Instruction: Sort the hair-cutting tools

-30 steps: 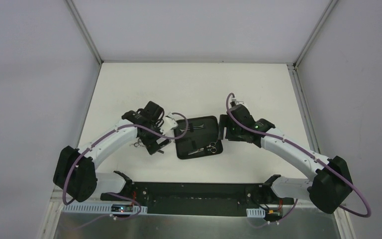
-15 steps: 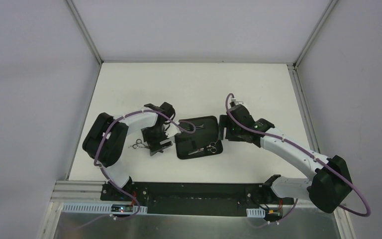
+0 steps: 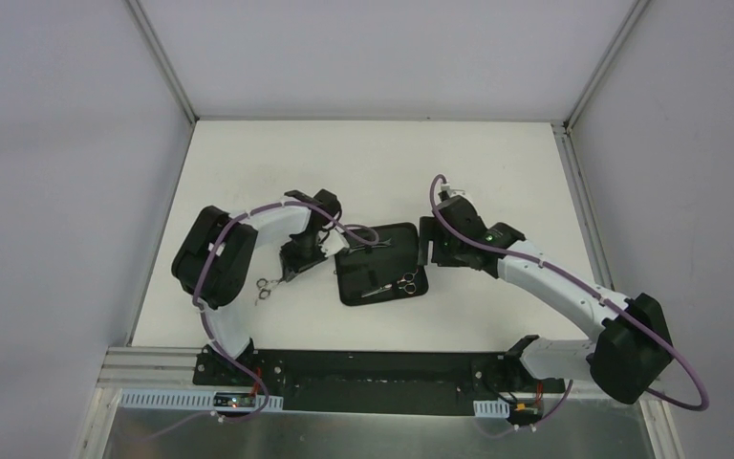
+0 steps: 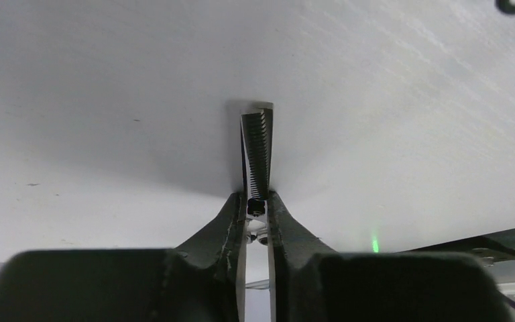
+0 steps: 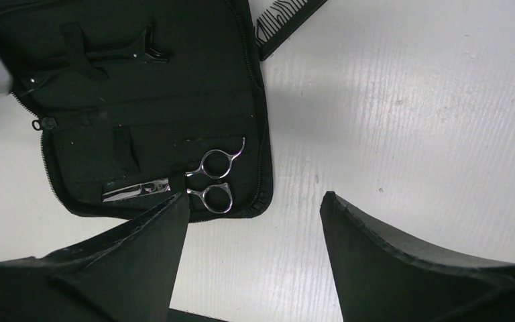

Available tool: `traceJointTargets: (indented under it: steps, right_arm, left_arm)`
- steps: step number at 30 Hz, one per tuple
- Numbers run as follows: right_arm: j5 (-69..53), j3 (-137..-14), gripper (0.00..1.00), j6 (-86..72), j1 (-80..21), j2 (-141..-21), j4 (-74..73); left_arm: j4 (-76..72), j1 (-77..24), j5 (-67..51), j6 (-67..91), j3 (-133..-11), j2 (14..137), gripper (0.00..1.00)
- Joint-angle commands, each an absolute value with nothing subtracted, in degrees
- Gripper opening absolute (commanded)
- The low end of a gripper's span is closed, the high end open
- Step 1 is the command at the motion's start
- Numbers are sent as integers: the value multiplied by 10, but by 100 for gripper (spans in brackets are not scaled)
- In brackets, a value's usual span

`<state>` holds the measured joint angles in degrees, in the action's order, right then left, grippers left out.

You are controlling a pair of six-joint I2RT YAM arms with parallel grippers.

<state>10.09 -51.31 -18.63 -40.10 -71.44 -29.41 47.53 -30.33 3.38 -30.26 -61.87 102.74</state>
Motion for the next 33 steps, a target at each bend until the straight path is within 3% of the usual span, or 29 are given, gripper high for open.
traceJointTargets:
  steps: [1, 4, 14, 28, 33]
  right_arm:
    - [113, -540, 76, -177, -399, -719, -305]
    - [116, -538, 76, -179, -399, -717, -305]
    - [99, -544, 76, -207, -391, -737, -303]
    - [-108, -595, 75, -334, -389, -794, -152]
    - [-172, -613, 71, -407, -392, -837, -78]
  left_arm:
    - [403, -304, -35, -275, -640, 1051, 4]
    - [401, -304, -50, -269, -644, 1036, 0]
    - [401, -304, -108, -239, -637, 934, 0]
    - [385, -311, -201, -186, -644, 829, 0]
    - [371, -322, -221, -169, -649, 825, 0]
